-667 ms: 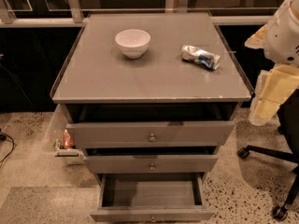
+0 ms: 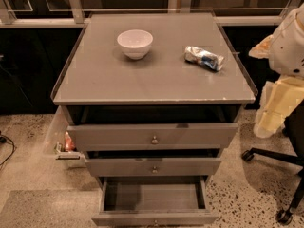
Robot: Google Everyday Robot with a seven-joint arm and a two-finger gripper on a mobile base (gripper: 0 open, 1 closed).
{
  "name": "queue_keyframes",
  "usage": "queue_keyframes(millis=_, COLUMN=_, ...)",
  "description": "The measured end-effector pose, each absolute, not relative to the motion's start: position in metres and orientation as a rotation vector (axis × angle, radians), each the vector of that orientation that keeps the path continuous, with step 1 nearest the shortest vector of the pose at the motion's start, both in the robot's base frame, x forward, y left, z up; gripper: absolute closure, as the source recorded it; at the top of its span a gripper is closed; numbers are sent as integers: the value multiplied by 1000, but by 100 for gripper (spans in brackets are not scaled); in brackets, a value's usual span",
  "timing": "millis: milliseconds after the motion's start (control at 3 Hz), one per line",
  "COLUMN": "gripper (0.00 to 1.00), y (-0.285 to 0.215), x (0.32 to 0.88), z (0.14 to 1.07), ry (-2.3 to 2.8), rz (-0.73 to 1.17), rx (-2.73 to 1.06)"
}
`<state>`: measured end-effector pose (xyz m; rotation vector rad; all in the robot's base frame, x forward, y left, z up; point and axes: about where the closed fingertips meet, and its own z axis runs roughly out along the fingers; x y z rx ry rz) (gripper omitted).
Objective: Close bottom drawer
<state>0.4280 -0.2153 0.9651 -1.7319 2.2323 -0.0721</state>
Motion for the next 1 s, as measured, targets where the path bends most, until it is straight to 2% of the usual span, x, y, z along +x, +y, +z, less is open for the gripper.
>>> queue_keyframes(millis=333, gripper=0, y=-216, x=403, z=924, ry=2234, rz=44, rx=-1731)
queue_keyframes(millis=667, gripper=16, y=-219, x=369, z=864, ry=2246, rz=156, rx=-1722)
queue_keyframes(millis=1000, gripper=39, y=-220, x=339, z=798, ry=2235, rz=208, rx=-1734)
